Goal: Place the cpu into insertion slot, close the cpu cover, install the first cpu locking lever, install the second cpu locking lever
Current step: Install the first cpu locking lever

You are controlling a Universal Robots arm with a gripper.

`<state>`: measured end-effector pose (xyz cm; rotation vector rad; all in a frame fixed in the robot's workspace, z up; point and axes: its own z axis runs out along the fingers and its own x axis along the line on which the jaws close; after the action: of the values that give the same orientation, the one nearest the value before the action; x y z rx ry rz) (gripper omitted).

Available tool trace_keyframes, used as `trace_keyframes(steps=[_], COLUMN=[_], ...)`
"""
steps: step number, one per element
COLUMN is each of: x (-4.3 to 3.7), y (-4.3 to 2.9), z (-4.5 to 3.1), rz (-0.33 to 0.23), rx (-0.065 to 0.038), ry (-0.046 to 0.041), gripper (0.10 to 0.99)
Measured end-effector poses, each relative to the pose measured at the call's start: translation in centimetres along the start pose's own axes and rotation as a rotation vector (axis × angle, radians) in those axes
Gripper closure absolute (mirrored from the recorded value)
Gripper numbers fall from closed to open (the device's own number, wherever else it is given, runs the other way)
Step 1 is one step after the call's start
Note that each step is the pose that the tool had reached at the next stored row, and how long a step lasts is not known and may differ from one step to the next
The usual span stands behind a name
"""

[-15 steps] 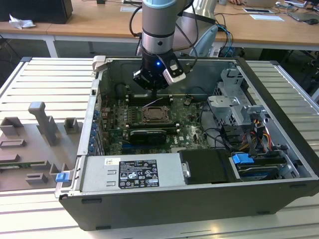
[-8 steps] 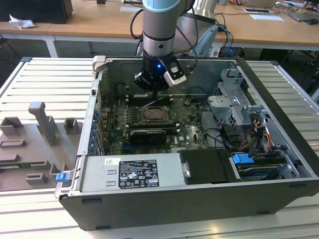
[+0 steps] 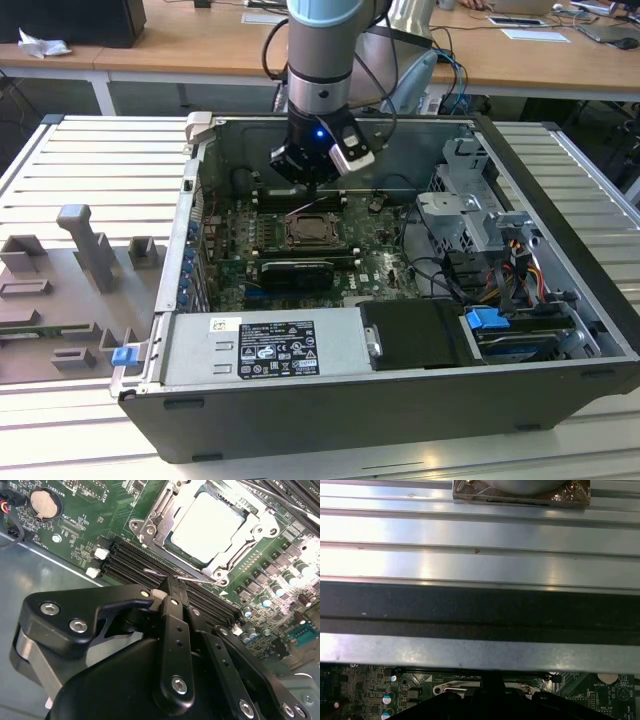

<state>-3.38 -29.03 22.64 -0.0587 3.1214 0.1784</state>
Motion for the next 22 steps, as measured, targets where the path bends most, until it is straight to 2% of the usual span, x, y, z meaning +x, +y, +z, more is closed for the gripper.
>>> trace_keyframes(steps=[12,20,21,22], x=[-0.78,-1.34,-1.45,-1.47], y=[-0.08,-0.20,-0.26,-0.28], z=[0.46,1.27,1.81,1.98], rz=[0.000,0.000,0.000,0.000], rx=[0.000,-0.002,-0.002,-0.002], ry=[0.0001,0.0000,-0.0001,0.0000], gripper=[0.980,0.980,0.980,0.980])
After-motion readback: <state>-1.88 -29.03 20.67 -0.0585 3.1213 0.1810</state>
